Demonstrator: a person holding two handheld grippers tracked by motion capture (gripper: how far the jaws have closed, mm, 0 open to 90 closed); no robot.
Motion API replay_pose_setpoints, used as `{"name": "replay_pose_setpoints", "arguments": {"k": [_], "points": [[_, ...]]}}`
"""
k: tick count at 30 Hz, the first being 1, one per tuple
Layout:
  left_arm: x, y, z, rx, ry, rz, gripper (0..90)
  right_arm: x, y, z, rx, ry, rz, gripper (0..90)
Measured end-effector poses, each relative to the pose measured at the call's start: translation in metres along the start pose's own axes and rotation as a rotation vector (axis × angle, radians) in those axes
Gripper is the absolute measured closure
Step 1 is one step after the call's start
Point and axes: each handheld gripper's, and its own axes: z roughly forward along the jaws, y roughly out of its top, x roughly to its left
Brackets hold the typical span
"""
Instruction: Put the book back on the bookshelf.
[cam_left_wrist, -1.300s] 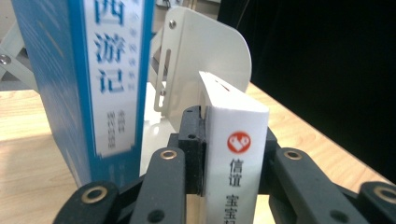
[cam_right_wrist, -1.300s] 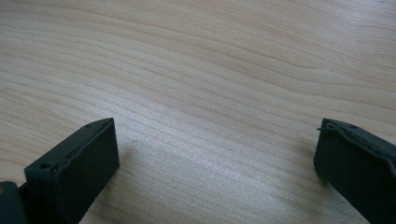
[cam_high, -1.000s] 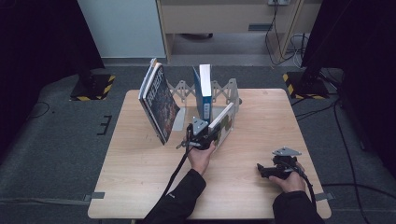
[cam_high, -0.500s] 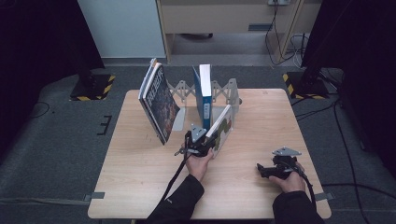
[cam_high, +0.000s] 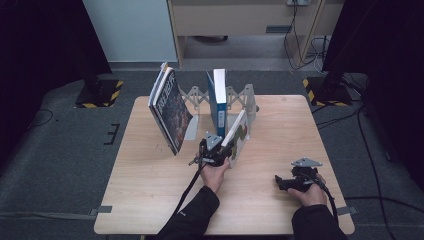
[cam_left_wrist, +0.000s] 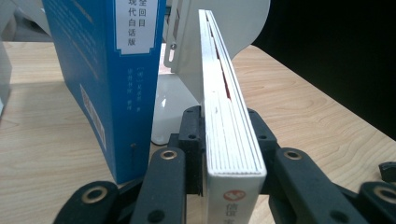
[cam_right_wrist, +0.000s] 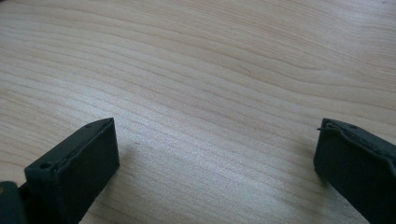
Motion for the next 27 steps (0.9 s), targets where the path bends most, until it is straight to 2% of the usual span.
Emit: {"name": "replay_pose_setpoints", "arguments": {"k": [4, 7, 12, 16, 19, 21, 25, 27], "points": [[0.002, 0.005, 0.006, 0.002, -0.008, -0.012, 71.4, 0.0, 0.0, 0.0, 0.0, 0.0, 0.0, 0.4], [0.001, 0.008, 0.01, 0.006, -0.011, 0.002, 71.3, 0.0, 0.0, 0.0, 0.002, 0.002, -0.001, 0.4], [0.0, 0.008, 0.015, -0.002, -0.045, -0.001, 68.7, 0.0, 0.0, 0.0, 0.001, 0.002, -0.003, 0.3], [-0.001, 0.005, 0.017, -0.004, -0.092, 0.019, 65.1, 0.0, 0.001, 0.0, 0.003, 0.002, -0.003, 0.4], [-0.002, 0.004, 0.016, 0.007, -0.136, 0.029, 60.0, 0.0, 0.001, 0.0, 0.003, 0.002, -0.003, 0.3], [-0.004, 0.002, 0.012, 0.013, -0.164, 0.054, 57.7, 0.0, 0.001, 0.0, 0.003, 0.002, -0.003, 0.4], [-0.004, -0.002, 0.004, 0.025, -0.18, 0.078, 56.0, 0.001, 0.001, 0.0, 0.003, 0.002, -0.003, 0.4], [-0.002, -0.005, 0.0, 0.033, -0.184, 0.073, 56.5, 0.001, 0.001, 0.0, 0.003, 0.002, -0.002, 0.4]]}}
